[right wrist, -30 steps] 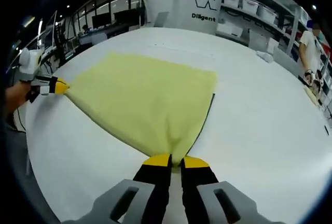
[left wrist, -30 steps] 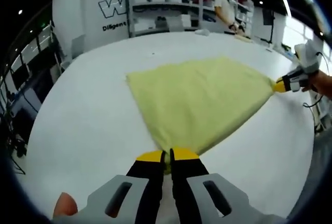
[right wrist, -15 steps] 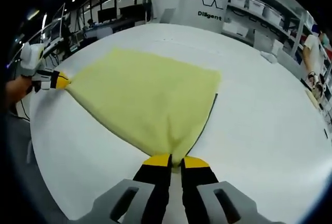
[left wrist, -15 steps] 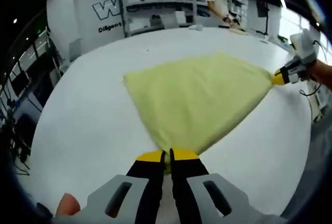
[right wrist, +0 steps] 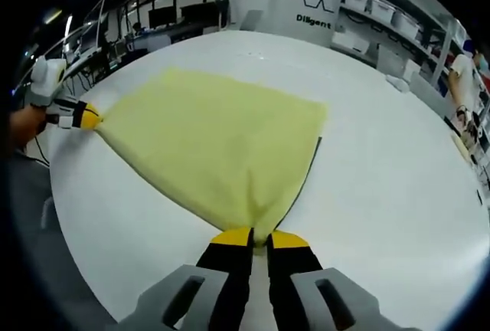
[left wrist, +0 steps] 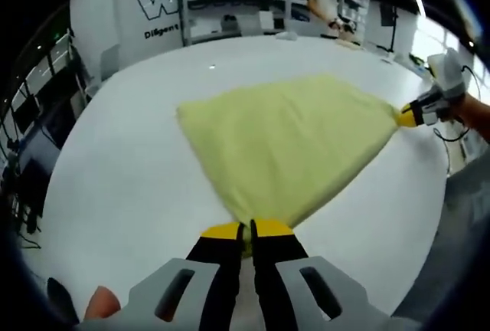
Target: Fold the garment on the visible template until the final outline fits inside the template.
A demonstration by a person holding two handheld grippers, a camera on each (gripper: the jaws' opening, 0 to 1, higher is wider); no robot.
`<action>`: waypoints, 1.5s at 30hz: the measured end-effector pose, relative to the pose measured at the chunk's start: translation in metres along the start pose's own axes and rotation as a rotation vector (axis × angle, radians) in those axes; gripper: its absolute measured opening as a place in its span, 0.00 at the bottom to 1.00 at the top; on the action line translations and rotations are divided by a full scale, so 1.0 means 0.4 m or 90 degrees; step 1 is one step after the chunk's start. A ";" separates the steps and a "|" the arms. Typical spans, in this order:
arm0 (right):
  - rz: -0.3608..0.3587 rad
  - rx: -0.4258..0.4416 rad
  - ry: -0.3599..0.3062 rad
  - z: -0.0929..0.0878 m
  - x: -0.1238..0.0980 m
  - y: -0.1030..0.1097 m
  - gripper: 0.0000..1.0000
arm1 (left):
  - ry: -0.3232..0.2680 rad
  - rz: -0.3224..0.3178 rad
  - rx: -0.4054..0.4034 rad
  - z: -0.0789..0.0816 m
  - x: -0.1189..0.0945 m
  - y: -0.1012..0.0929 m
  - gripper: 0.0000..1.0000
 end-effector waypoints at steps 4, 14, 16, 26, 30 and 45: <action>0.000 -0.001 0.005 -0.005 -0.006 0.002 0.03 | 0.007 -0.010 -0.019 -0.012 -0.011 -0.003 0.00; 0.000 -0.007 0.012 -0.007 -0.008 0.005 0.03 | 0.005 -0.017 -0.008 -0.018 -0.011 -0.006 0.00; 0.001 -0.006 0.010 -0.008 -0.006 0.003 0.04 | 0.006 -0.018 -0.008 -0.017 -0.010 -0.006 0.00; -0.014 0.009 -0.007 -0.014 -0.024 0.001 0.08 | 0.005 -0.008 -0.014 0.001 -0.028 -0.004 0.09; -0.019 0.008 -0.012 -0.012 -0.040 0.003 0.07 | -0.017 -0.007 -0.023 0.016 -0.044 -0.003 0.13; -0.056 -0.001 -0.097 0.060 -0.146 0.006 0.11 | -0.115 -0.016 -0.001 0.079 -0.137 -0.020 0.23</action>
Point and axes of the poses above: the point that each gripper's makers call its tool centre point, and the gripper's own axes: x roughly forward along the fingers, y roughly to its left, z roughly out of its top, the point moved 9 cm from there along -x, roughly backward along the fingers, and after that the axes turned 13 degrees about -x, right-handed, at the moved point
